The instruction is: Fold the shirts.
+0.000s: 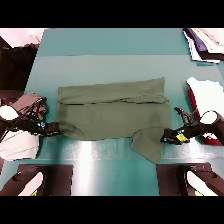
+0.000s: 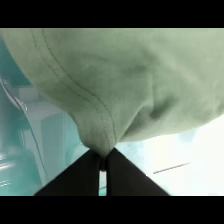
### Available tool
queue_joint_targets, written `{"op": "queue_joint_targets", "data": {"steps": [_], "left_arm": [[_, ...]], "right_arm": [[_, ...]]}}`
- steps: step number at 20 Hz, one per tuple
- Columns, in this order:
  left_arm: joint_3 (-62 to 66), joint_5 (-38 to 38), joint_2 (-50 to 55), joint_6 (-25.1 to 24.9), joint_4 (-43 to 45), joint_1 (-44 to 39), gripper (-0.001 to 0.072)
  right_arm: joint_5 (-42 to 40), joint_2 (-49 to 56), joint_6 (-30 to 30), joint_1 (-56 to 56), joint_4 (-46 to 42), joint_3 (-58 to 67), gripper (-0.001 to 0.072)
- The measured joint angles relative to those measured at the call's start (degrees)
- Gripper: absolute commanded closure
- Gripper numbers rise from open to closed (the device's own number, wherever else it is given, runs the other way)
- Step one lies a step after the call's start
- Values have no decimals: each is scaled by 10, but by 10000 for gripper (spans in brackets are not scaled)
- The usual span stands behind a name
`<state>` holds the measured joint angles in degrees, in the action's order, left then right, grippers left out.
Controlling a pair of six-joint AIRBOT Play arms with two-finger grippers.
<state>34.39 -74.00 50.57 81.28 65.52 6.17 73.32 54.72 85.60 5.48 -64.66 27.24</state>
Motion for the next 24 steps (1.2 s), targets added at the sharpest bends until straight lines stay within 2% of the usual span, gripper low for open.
{"op": "queue_joint_targets", "data": {"steps": [3,5,6,7,12,17,20,23,24], "left_arm": [[0,-3,0,-4,0,0,682],[0,-4,0,-6,0,0,682],[0,-4,0,-6,0,0,682],[0,-5,0,-6,0,0,681],[0,-5,0,-10,0,0,681],[0,-3,0,-12,0,0,682],[0,-2,0,-14,0,0,682],[0,-4,0,-17,0,0,682],[0,-5,0,-19,0,0,682]], "right_arm": [[-8,0,-3,-4,0,-1,682],[-12,0,-5,-5,-1,-2,656],[-9,-2,-5,-6,0,-1,459],[-3,-4,-7,-6,-1,0,302],[25,-33,-3,22,-23,11,305],[18,-22,5,30,-15,-15,307],[2,8,6,3,5,-20,421],[-17,34,6,-21,9,-14,655],[-22,38,5,-26,2,-9,688]]}}
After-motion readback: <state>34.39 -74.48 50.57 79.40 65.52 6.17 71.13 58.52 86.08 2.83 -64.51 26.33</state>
